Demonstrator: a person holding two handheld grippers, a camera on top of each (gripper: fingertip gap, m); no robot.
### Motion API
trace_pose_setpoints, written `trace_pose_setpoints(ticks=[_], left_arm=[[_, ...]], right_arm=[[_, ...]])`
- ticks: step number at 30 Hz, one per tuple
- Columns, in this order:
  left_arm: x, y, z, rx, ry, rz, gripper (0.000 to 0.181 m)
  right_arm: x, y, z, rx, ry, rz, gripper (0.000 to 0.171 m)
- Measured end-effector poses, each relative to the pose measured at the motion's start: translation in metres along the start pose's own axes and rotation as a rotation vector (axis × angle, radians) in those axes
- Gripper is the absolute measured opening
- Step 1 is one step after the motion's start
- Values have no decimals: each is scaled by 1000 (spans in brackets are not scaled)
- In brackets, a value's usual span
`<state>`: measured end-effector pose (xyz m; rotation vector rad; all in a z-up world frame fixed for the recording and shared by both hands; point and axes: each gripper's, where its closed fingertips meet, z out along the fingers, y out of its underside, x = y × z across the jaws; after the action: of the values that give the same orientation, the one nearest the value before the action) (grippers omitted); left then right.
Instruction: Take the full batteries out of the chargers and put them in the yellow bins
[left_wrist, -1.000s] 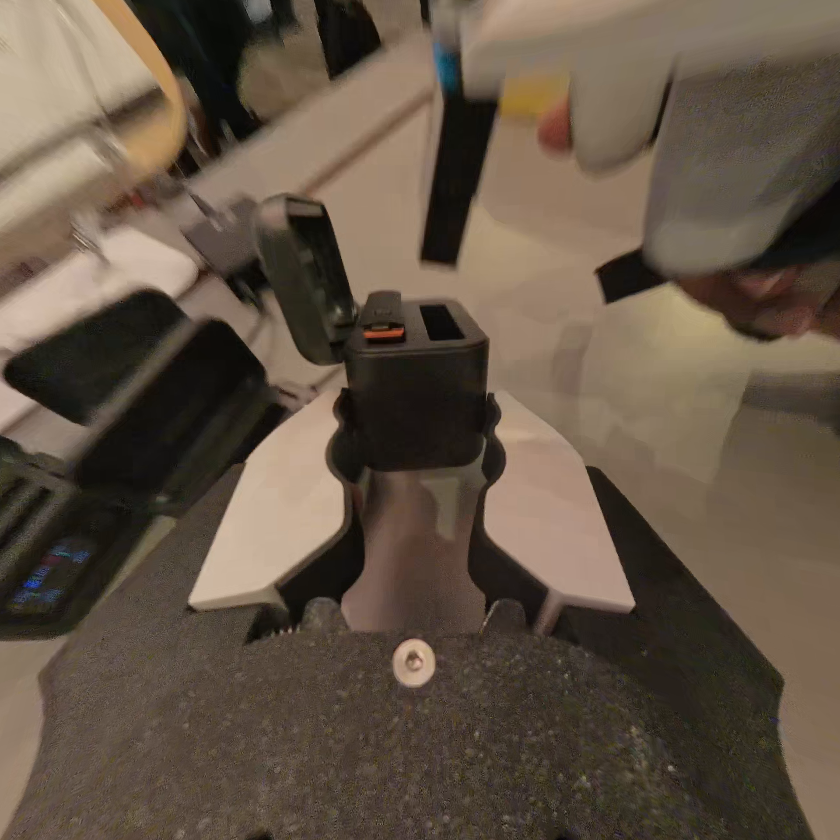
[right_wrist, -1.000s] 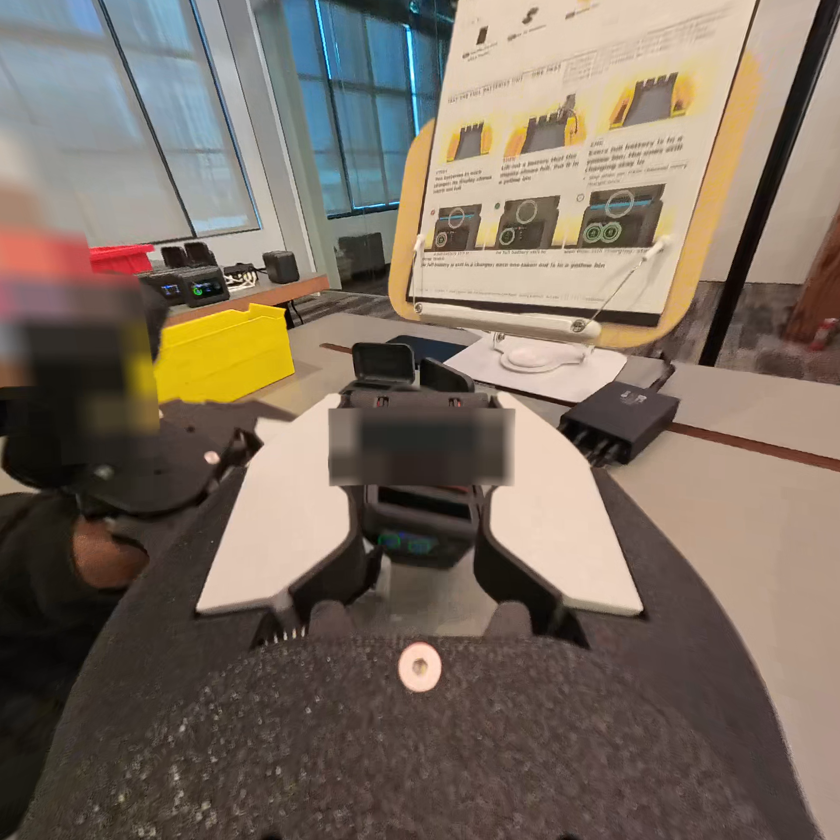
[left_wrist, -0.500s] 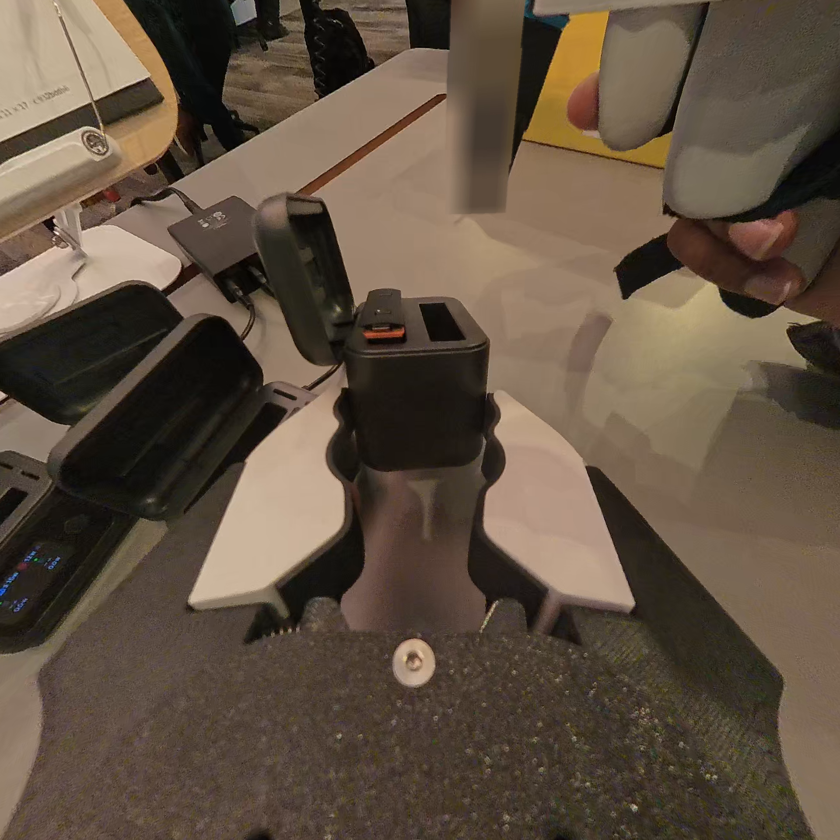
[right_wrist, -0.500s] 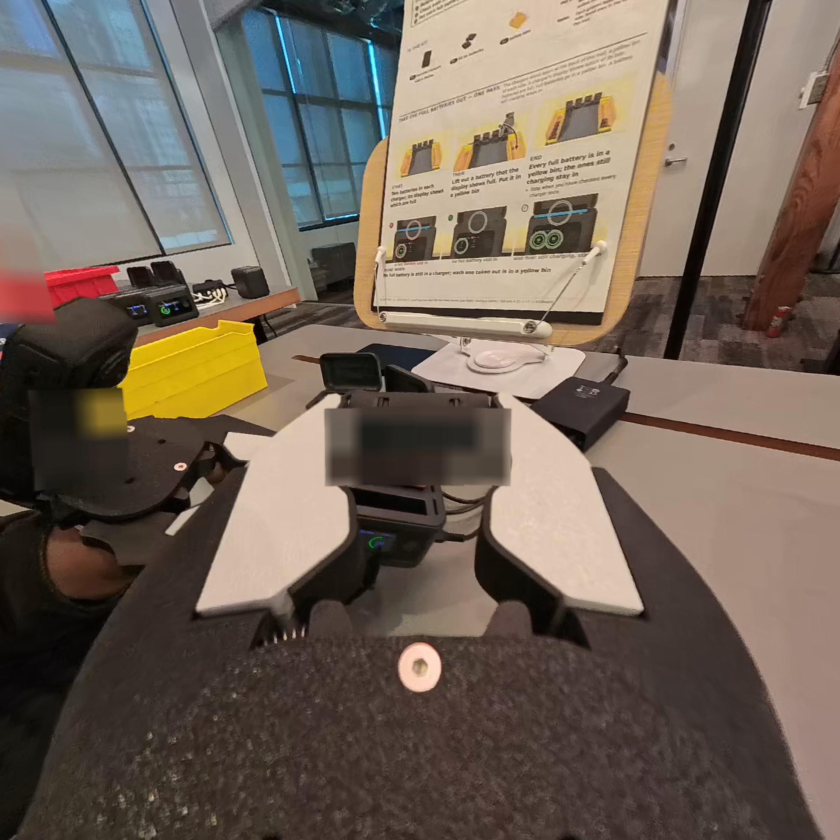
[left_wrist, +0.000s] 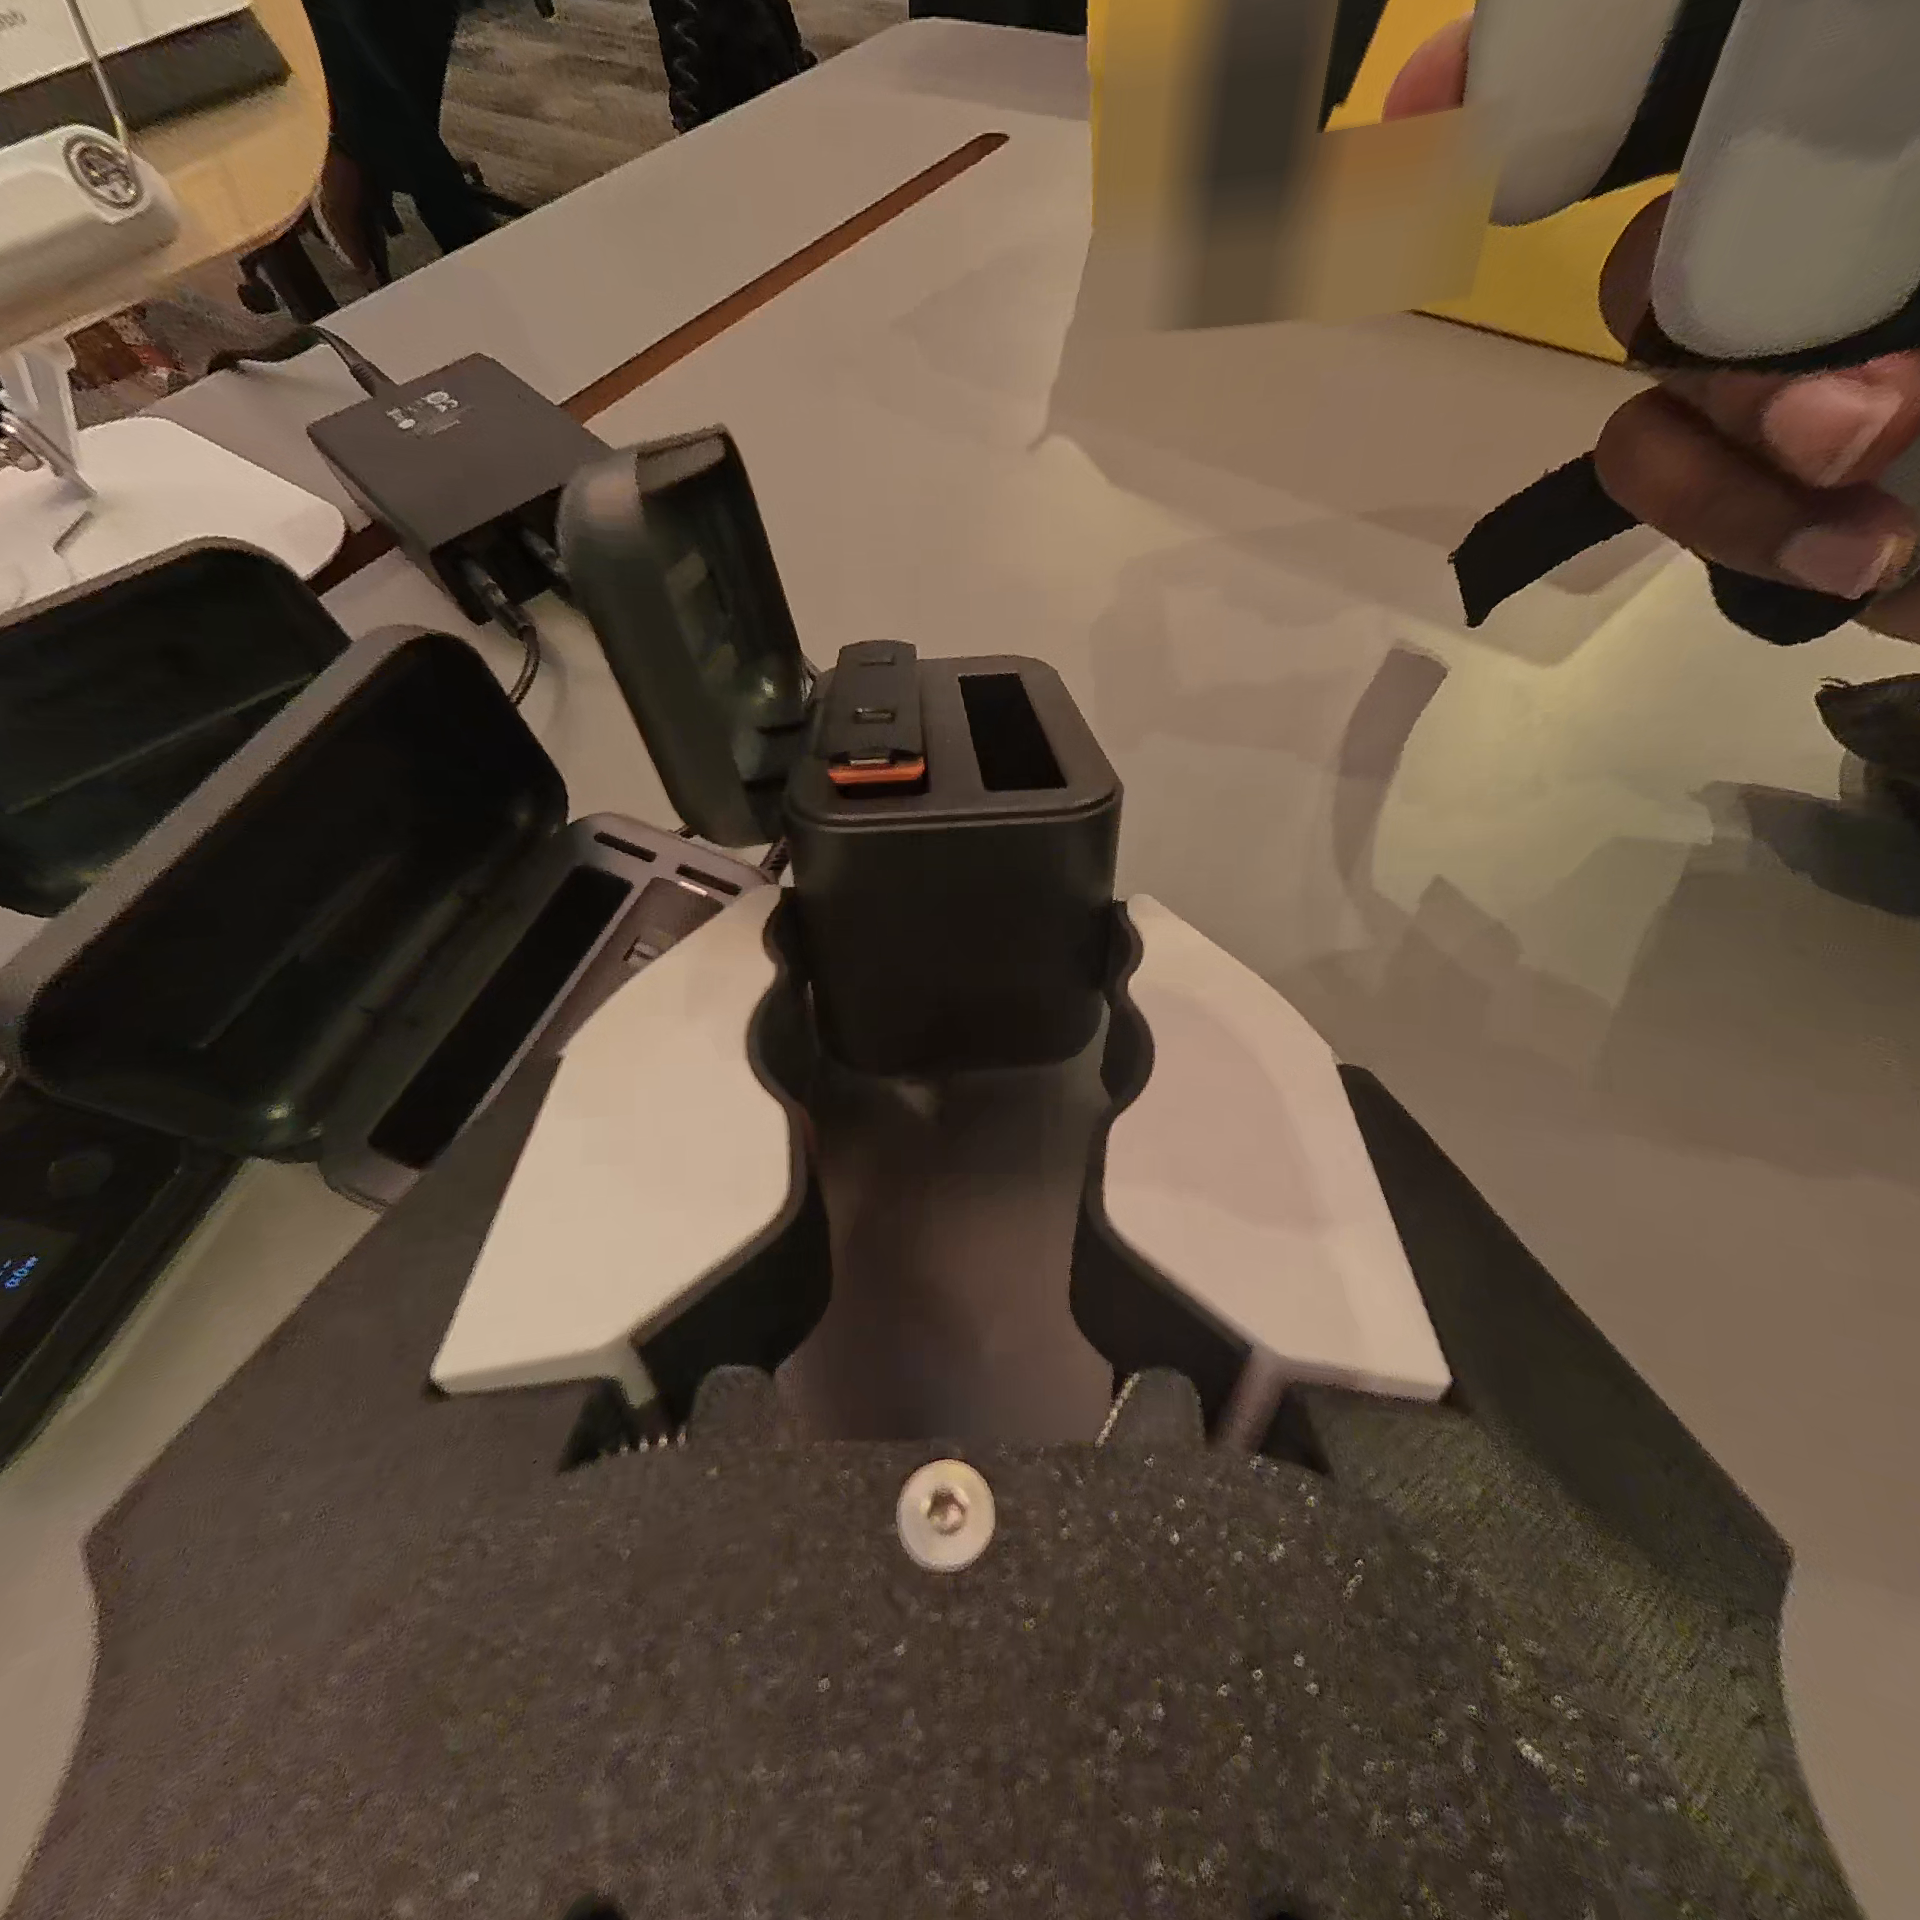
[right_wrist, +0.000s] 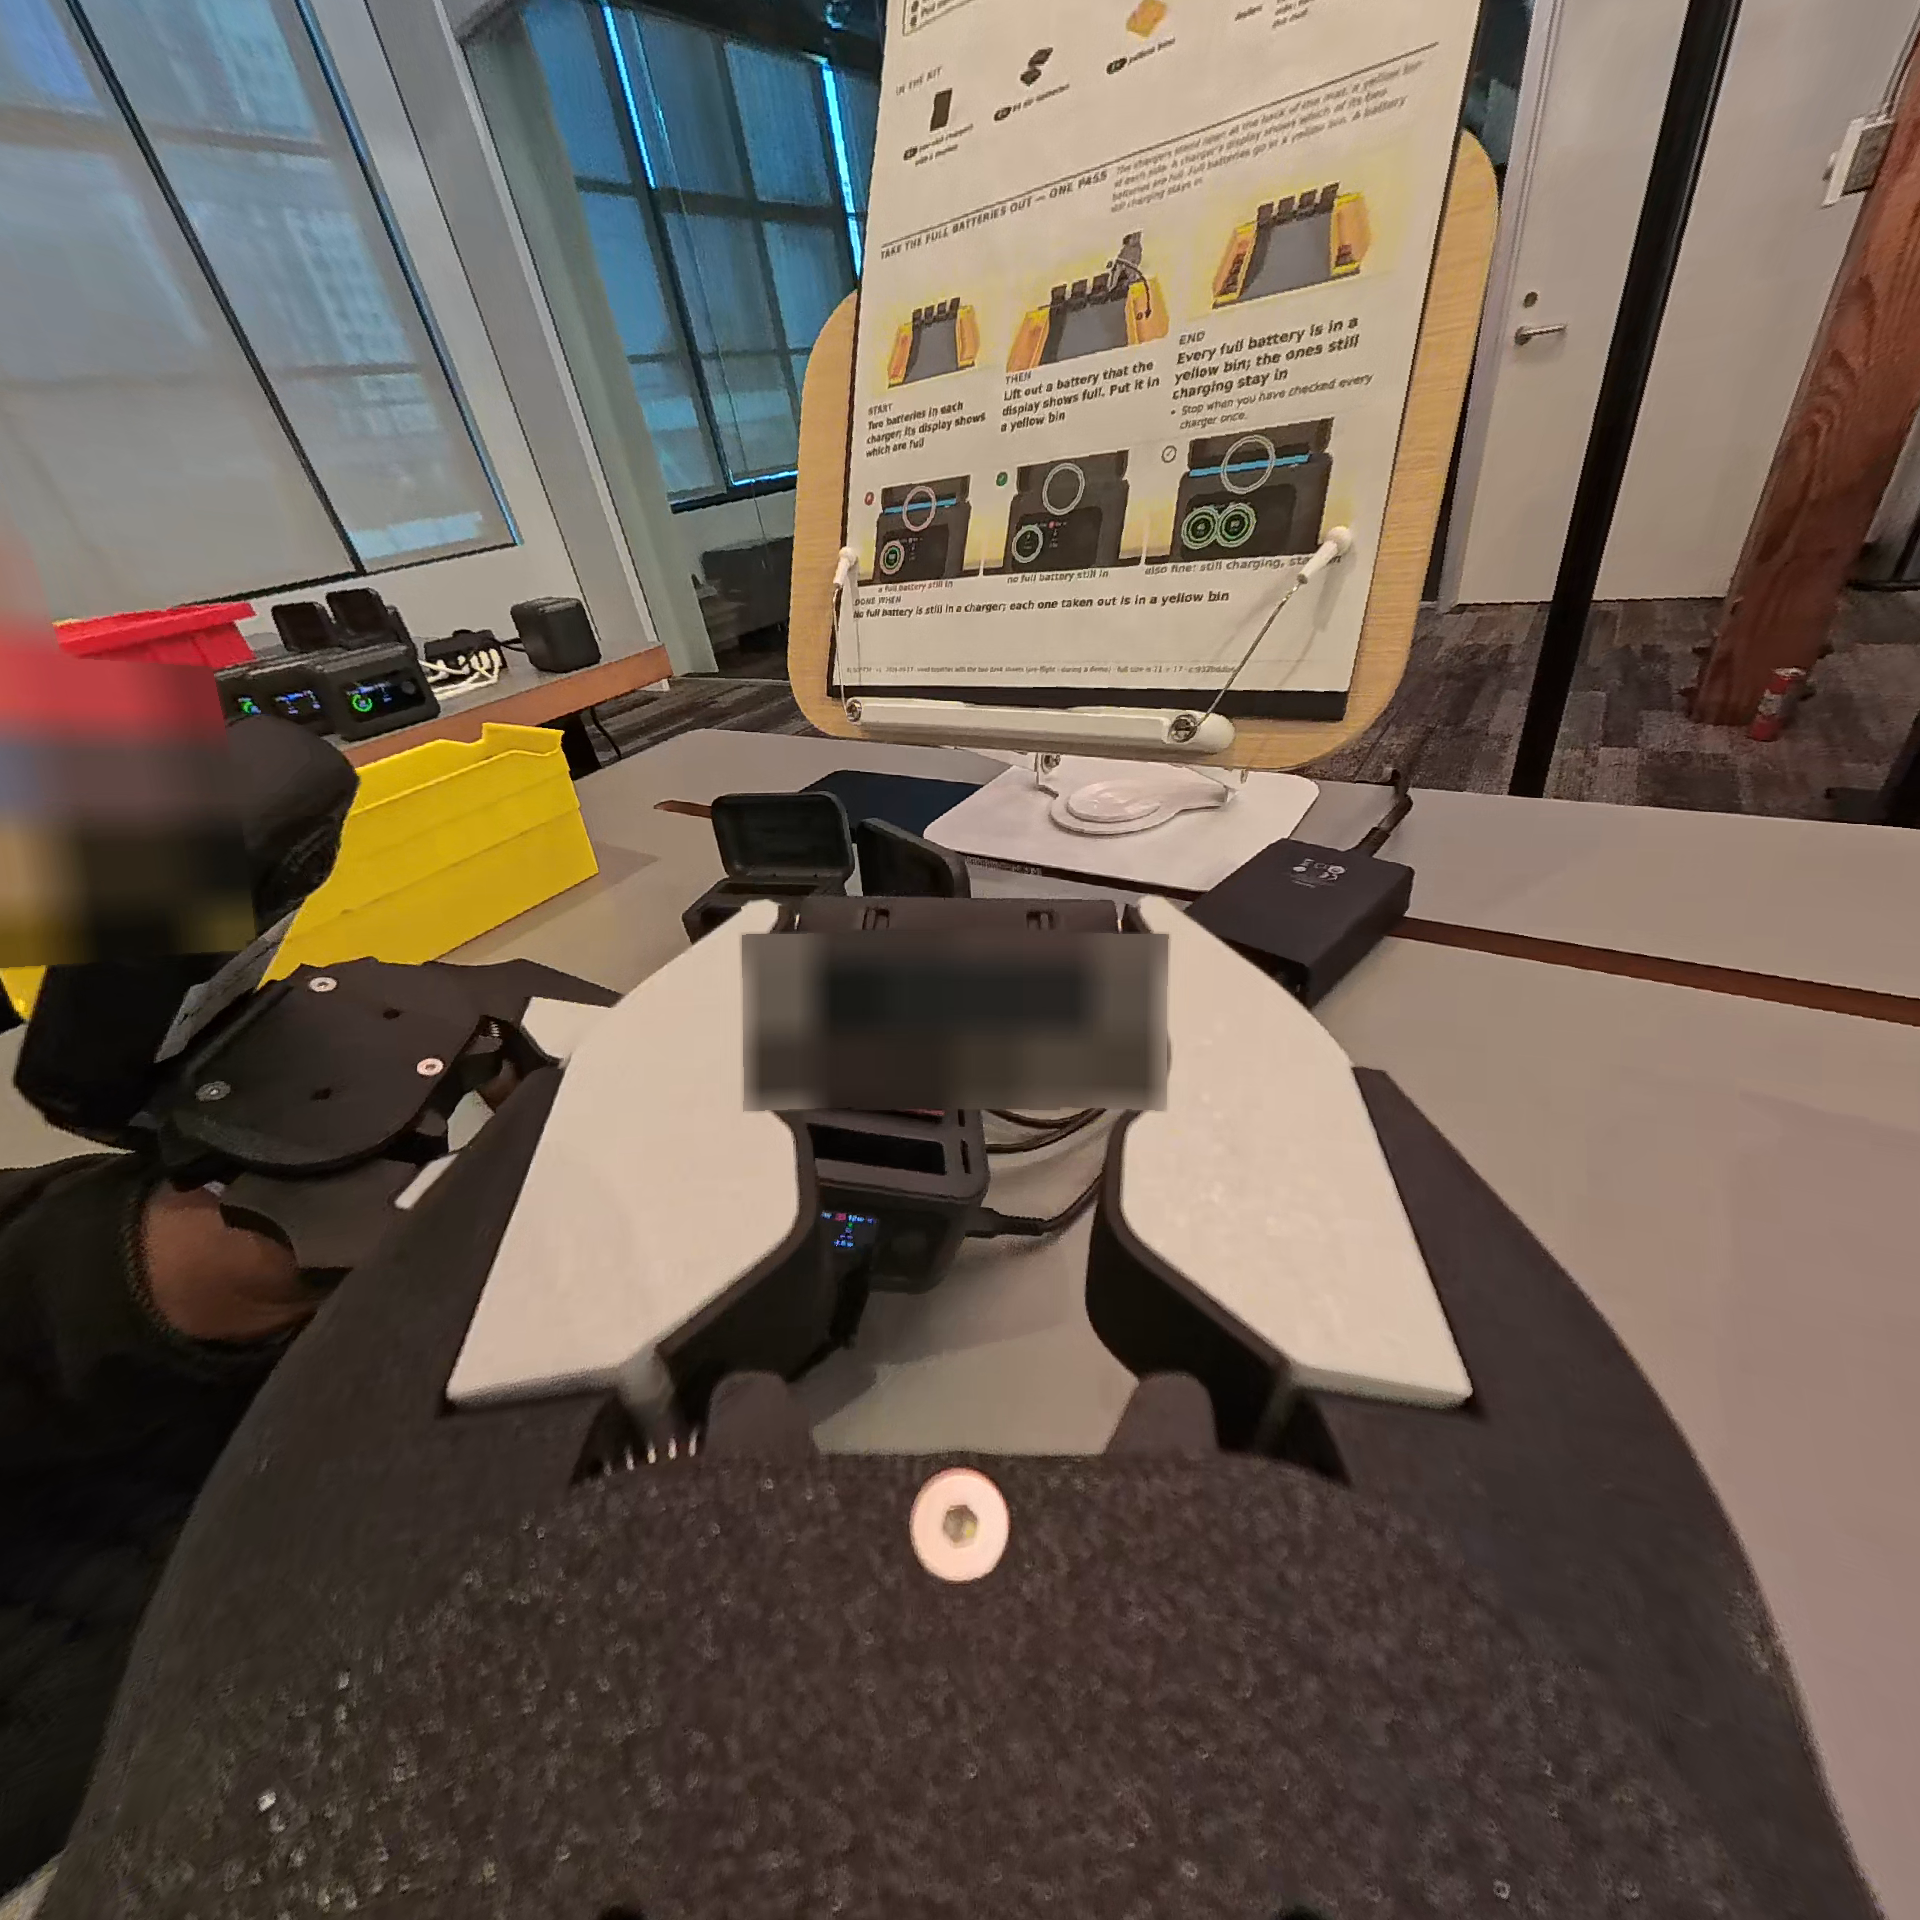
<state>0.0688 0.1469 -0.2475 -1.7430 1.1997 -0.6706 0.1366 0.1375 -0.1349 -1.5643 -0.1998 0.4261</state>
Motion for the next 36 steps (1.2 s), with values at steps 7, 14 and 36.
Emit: trace_pose_setpoints(ticks=[7, 14, 36], left_arm=[[3, 3, 0, -1, 34, 45, 55], [3, 35, 3, -180, 68, 4, 55], [32, -50, -66, 116, 74, 232, 45]], right_arm=[[-3, 6, 2, -21, -13, 7, 59], [-4, 9, 2, -36, -27, 13, 59], [-55, 6, -3, -49, -307, 329, 59]])
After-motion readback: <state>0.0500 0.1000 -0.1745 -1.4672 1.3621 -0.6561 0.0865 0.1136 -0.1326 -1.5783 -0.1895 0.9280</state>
